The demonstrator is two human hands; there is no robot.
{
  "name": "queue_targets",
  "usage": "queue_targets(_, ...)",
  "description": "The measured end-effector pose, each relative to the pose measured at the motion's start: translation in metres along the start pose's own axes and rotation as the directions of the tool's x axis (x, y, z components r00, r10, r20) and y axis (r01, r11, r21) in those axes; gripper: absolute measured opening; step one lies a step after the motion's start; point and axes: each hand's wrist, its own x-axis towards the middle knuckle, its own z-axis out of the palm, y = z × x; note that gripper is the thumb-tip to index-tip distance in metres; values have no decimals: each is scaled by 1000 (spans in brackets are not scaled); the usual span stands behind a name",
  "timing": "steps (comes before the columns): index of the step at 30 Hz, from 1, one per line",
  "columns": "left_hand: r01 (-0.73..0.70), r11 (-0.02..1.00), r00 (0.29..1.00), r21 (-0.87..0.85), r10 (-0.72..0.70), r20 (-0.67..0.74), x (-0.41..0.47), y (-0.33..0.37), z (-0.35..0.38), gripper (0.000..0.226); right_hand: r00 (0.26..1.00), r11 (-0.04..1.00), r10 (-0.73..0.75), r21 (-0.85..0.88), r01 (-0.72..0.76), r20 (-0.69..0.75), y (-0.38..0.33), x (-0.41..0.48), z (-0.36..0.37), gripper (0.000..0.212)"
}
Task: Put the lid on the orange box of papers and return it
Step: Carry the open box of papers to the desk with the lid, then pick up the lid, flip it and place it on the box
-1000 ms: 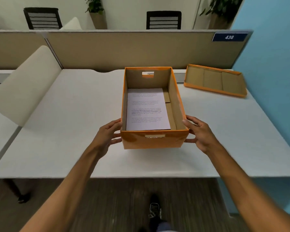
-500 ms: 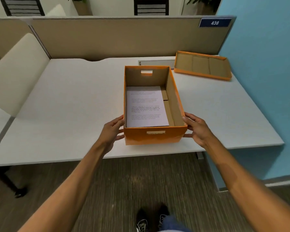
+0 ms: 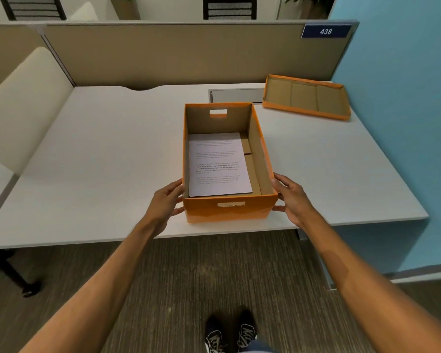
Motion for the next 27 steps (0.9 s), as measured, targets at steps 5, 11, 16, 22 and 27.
queue_targets(5, -26, 995, 1000, 100, 27, -7, -1, 6, -4, 48, 998, 998, -43, -44, 42, -39, 1, 1, -2, 47)
queue_targets(11, -149, 878, 967, 455, 225, -119, 0, 25, 3, 57, 989, 991, -96, -102, 85, -110, -7, -6, -11, 44)
queue_targets(16, -330, 732, 885, 596, 460, -74, 1, 53, 28, 53, 972, 976, -177, -151, 154, -152, -18, -17, -31, 39)
queue_targets(22, -539, 626, 807, 564, 575, 134, -2, 78, 82, 47, 953, 970, -225, -132, 202, -202, -30, -22, -68, 31)
queue_targets(27, -628, 595, 770, 501, 570, 288, 0, 94, 137, 48, 935, 960, -271, -140, 244, -228, -42, -15, -101, 27)
